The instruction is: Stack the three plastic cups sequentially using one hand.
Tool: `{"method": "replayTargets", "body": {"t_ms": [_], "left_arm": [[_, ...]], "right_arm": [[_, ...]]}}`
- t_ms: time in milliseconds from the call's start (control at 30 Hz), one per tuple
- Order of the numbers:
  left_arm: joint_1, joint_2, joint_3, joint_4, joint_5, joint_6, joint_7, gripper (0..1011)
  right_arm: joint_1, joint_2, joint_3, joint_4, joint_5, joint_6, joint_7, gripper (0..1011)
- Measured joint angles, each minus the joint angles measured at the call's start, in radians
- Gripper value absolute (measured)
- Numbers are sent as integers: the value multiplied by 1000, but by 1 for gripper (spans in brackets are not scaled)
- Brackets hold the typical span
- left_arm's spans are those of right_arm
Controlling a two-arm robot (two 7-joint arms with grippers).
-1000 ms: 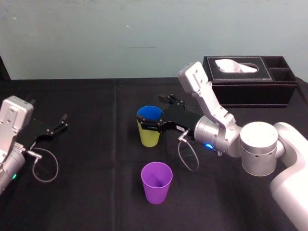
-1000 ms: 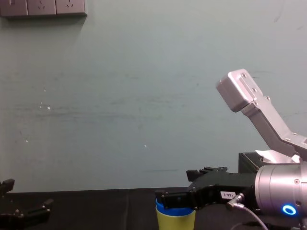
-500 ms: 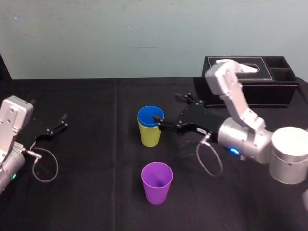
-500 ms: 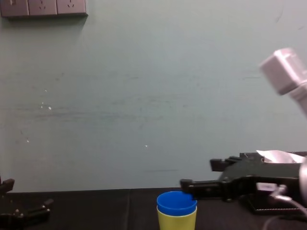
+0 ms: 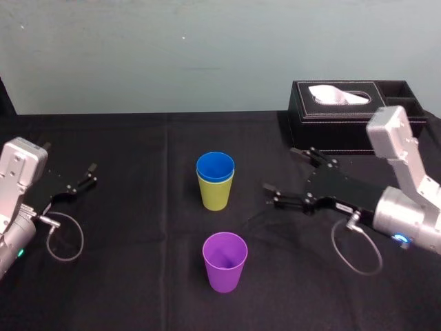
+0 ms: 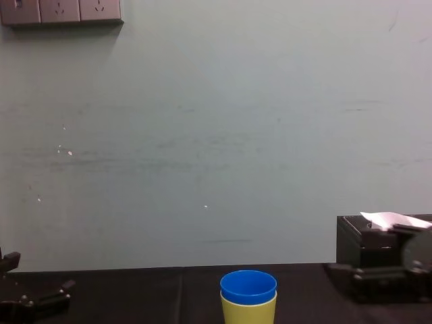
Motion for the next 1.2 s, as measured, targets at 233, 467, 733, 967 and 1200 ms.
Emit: {"method": "replayTargets", "body": {"t_ms": [233, 467, 733, 967, 1200], "left_arm": [[0, 0, 0, 0, 0, 0, 0, 1010], [0, 0, 0, 0, 0, 0, 0, 1010], [0, 0, 0, 0, 0, 0, 0, 1010], [0, 0, 0, 0, 0, 0, 0, 1010], [0, 0, 0, 0, 0, 0, 0, 1010]], "right_arm": [[-16, 68, -1, 69, 67, -80, 124, 1003], [-2, 95, -29, 126, 94, -143, 220, 1003], [6, 107, -67, 156, 110, -188, 274, 1003], [5, 113, -95, 151, 110, -206, 277, 1003], [3, 118, -128, 140, 87, -217, 263, 1003]]}}
